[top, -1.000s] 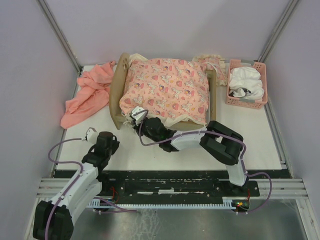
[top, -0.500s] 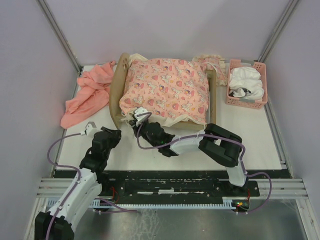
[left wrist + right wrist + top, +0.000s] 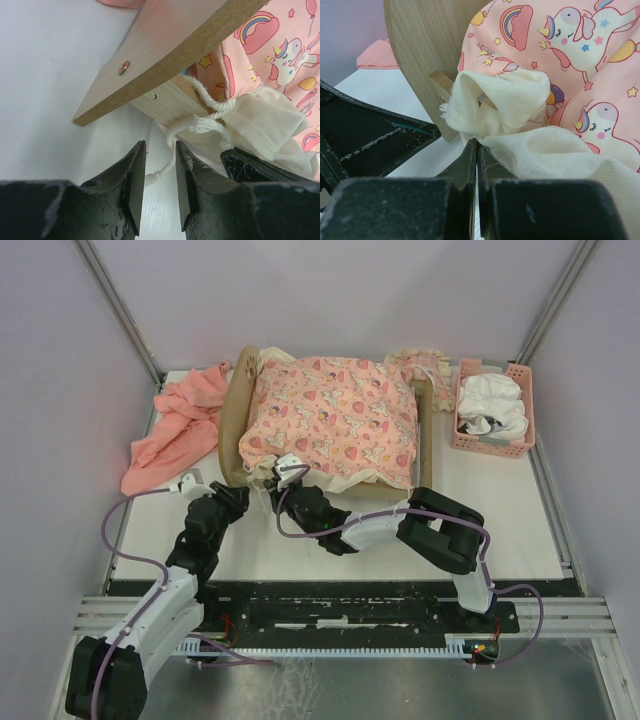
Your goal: Set up the pet bed
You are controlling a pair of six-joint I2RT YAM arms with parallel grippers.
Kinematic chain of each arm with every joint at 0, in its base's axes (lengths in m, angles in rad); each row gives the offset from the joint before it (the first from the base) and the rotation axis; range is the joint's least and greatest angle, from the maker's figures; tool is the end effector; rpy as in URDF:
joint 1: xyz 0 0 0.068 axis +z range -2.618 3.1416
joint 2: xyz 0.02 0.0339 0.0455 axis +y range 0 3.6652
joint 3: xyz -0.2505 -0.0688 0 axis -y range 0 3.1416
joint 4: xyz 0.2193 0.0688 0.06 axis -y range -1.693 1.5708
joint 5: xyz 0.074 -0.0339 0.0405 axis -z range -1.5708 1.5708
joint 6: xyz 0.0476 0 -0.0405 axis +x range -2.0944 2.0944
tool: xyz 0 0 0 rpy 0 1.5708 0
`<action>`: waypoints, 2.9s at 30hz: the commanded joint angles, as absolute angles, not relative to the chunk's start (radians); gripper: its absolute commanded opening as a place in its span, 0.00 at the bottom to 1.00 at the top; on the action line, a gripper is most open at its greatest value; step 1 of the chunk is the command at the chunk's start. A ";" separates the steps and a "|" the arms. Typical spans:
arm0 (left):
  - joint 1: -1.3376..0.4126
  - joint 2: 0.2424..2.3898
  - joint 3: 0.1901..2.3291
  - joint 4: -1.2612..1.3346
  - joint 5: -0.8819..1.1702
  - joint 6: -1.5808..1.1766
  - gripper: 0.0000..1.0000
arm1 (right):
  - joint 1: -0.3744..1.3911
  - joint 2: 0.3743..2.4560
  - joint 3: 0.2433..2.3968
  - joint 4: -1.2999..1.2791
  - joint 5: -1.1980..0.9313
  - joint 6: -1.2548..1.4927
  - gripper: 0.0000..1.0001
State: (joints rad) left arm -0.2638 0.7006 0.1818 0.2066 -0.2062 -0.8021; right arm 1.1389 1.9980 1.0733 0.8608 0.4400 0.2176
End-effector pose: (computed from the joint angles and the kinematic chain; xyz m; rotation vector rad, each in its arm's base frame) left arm 0.1603 -0.0332 0.1813 -0.6453 1.7994 -0.5352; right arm 0.1945 0.3735 0.1950 -0.4200 1.6188 0.6783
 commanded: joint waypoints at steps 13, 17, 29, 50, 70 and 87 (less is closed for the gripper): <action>-0.261 0.826 0.176 0.510 -0.154 -0.644 0.36 | 1.196 2.017 1.034 1.033 0.535 0.309 0.02; -0.262 0.844 0.170 0.528 -0.177 -0.644 0.36 | 1.209 2.023 1.037 1.027 0.610 0.328 0.02; -0.263 0.870 0.178 0.567 -0.108 -0.591 0.36 | 1.224 2.032 1.036 1.025 0.701 0.404 0.02; -0.265 0.891 0.223 0.560 -0.117 -0.566 0.37 | 1.239 2.050 1.058 0.965 0.746 0.402 0.02; -0.265 0.967 0.260 0.609 -0.103 -0.528 0.27 | 1.239 2.067 1.091 0.968 0.679 0.337 0.02; -0.266 0.849 0.300 0.352 -0.124 -0.554 0.03 | 1.219 2.060 1.093 0.994 0.630 0.203 0.02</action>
State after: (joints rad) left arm -0.2661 0.8757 0.2588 0.4007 -0.1036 -0.5705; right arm 1.2308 2.0617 1.0599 0.9352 0.6502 0.2379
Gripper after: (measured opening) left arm 0.034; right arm 0.023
